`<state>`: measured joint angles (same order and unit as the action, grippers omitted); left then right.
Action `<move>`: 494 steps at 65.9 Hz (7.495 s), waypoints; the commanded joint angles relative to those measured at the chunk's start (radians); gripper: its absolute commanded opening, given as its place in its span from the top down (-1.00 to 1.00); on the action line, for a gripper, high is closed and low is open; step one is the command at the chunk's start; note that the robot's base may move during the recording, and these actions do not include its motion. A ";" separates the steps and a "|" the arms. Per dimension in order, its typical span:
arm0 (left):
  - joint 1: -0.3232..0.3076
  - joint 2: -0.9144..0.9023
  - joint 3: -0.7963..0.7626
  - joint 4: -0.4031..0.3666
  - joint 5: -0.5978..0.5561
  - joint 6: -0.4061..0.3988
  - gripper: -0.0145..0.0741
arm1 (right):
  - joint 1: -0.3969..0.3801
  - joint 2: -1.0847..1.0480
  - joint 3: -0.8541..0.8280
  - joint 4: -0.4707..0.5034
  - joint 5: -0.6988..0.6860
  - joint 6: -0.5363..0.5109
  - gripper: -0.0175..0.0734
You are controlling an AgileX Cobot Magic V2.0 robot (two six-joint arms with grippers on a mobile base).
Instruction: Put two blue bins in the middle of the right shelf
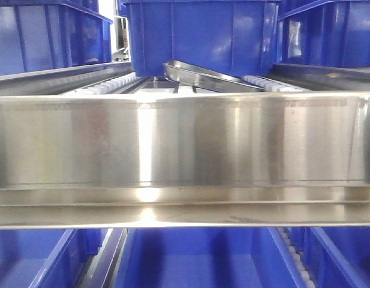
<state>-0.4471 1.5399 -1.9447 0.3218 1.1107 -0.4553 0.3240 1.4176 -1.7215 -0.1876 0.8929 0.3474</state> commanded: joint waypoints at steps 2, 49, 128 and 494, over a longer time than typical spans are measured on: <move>-0.008 -0.010 -0.013 0.010 -0.032 0.009 0.92 | 0.000 -0.013 -0.013 -0.010 -0.094 -0.016 0.97; -0.008 -0.009 -0.013 0.074 -0.099 0.009 0.92 | 0.000 -0.013 -0.013 -0.012 -0.056 -0.016 0.97; -0.008 -0.007 -0.013 0.076 -0.111 0.009 0.92 | 0.000 -0.013 -0.013 -0.012 -0.065 -0.016 0.97; -0.008 -0.005 -0.013 0.091 -0.112 0.009 0.92 | 0.000 -0.009 -0.013 -0.012 -0.070 -0.016 0.97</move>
<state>-0.4492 1.5474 -1.9453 0.3839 1.0337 -0.4553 0.3217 1.4194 -1.7222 -0.1980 0.8693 0.3481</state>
